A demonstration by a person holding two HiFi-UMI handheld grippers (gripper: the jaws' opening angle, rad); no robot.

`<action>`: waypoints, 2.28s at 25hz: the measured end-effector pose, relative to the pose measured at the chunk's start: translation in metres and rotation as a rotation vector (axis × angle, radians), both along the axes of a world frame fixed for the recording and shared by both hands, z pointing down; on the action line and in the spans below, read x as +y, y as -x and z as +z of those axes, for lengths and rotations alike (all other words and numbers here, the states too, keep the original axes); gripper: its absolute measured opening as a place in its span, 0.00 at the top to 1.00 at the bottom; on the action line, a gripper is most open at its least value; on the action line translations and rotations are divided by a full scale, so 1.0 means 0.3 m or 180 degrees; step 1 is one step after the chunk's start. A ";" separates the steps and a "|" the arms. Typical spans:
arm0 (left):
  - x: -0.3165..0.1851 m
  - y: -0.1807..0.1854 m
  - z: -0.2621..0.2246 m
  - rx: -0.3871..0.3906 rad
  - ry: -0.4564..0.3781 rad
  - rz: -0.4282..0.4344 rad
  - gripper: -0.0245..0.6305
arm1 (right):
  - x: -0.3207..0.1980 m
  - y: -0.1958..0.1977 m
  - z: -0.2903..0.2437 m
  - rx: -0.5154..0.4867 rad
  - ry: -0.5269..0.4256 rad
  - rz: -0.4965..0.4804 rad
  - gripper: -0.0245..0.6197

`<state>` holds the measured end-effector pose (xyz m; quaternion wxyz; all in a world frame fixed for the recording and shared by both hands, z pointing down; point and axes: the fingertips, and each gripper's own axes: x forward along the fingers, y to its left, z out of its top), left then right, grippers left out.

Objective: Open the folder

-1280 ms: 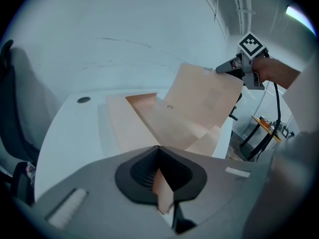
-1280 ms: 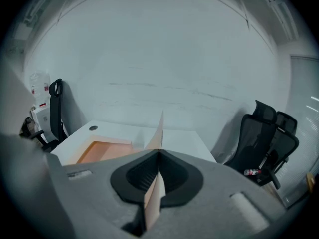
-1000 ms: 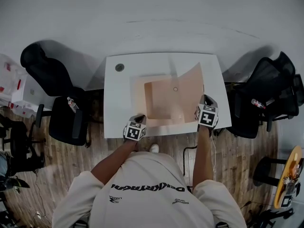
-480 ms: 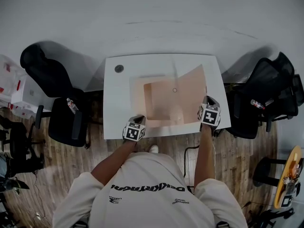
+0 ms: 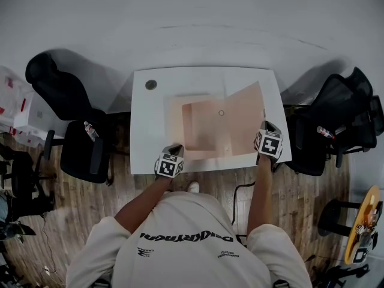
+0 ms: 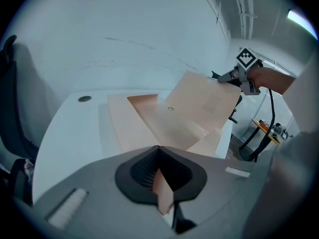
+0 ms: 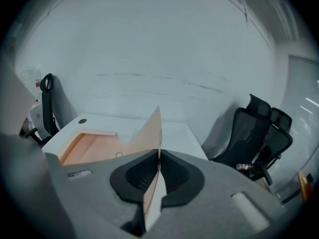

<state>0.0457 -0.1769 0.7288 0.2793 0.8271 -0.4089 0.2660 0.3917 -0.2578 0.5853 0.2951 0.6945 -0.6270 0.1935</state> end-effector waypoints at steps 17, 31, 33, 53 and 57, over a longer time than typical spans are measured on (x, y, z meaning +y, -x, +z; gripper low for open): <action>0.005 0.002 -0.013 -0.0049 -0.0085 0.0050 0.97 | 0.037 0.023 -0.066 -0.0310 -0.0246 -0.0053 0.87; -0.006 0.032 -0.087 -0.0041 -0.0426 0.0052 0.97 | 0.031 0.152 -0.170 -0.0394 -0.0516 -0.0263 0.82; -0.005 0.040 -0.095 -0.0022 -0.0445 0.0036 0.97 | 0.034 0.172 -0.185 -0.0364 -0.0552 -0.0288 0.82; 0.055 0.072 -0.277 0.0233 -0.0836 -0.0032 0.97 | 0.178 0.440 -0.353 -0.0386 -0.1160 -0.0502 0.96; 0.074 0.091 -0.337 0.0329 -0.0932 -0.0097 0.97 | 0.217 0.531 -0.310 -0.0539 -0.1163 -0.0615 0.96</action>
